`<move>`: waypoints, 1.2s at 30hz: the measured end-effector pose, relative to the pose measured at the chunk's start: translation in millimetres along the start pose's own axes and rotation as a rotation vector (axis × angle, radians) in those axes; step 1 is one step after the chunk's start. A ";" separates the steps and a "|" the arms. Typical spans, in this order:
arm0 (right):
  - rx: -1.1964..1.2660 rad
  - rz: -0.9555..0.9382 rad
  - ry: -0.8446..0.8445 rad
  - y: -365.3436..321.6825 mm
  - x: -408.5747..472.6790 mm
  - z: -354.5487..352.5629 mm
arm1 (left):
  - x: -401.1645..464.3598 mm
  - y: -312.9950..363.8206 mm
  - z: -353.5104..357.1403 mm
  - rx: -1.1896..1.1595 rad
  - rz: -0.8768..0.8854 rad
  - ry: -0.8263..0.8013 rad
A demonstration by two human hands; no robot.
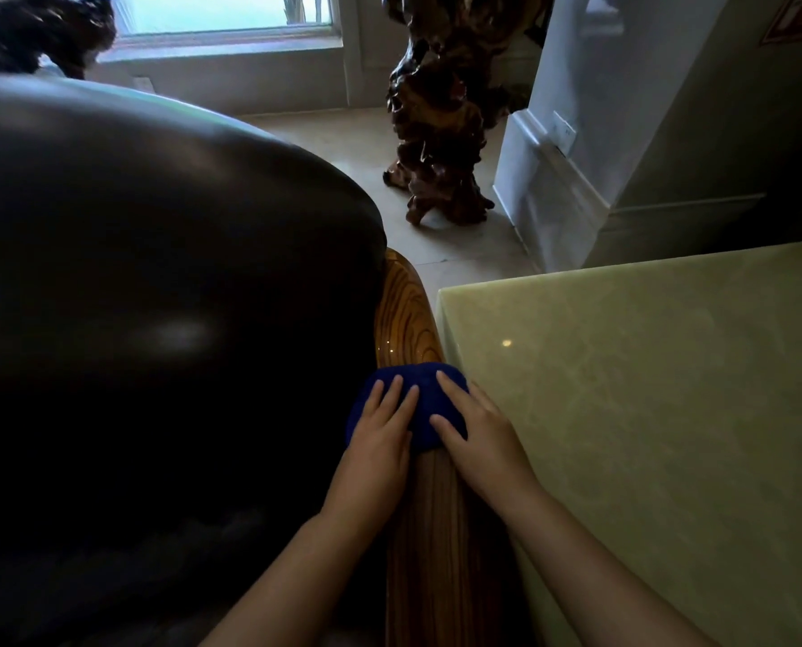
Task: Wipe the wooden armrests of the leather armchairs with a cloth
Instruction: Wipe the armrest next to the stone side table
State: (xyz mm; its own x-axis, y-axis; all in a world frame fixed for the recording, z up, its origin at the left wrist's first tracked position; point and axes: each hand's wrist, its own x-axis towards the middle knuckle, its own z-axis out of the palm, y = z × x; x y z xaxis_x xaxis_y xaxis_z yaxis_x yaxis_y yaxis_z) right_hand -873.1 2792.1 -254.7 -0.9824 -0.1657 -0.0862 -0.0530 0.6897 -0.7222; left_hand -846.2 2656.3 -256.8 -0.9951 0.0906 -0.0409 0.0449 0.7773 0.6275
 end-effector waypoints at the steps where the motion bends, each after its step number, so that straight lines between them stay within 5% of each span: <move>1: 0.000 -0.003 -0.007 0.2 6.2 -2.1 | 7.1 -0.4 -0.3 0.024 -0.006 -0.011; 12: 0.002 0.031 -0.154 0.2 61.4 -23.2 | 57.8 -5.8 -33.6 0.068 0.024 -0.036; 27: -0.359 -0.114 -0.010 -14.9 24.7 -27.2 | 12.3 8.9 -23.6 0.022 -0.041 0.197; 36: -0.356 0.024 -0.339 -59.0 -4.0 -76.5 | -17.2 50.7 -69.8 -0.046 -0.177 -0.131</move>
State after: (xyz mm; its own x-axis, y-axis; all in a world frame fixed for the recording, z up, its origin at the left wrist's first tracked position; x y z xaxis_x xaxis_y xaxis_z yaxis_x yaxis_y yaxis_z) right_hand -879.8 2806.0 -159.2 -0.8734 -0.3266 -0.3612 -0.1474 0.8842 -0.4431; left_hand -832.9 2650.7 -170.1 -0.9670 0.0379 -0.2520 -0.1360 0.7596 0.6360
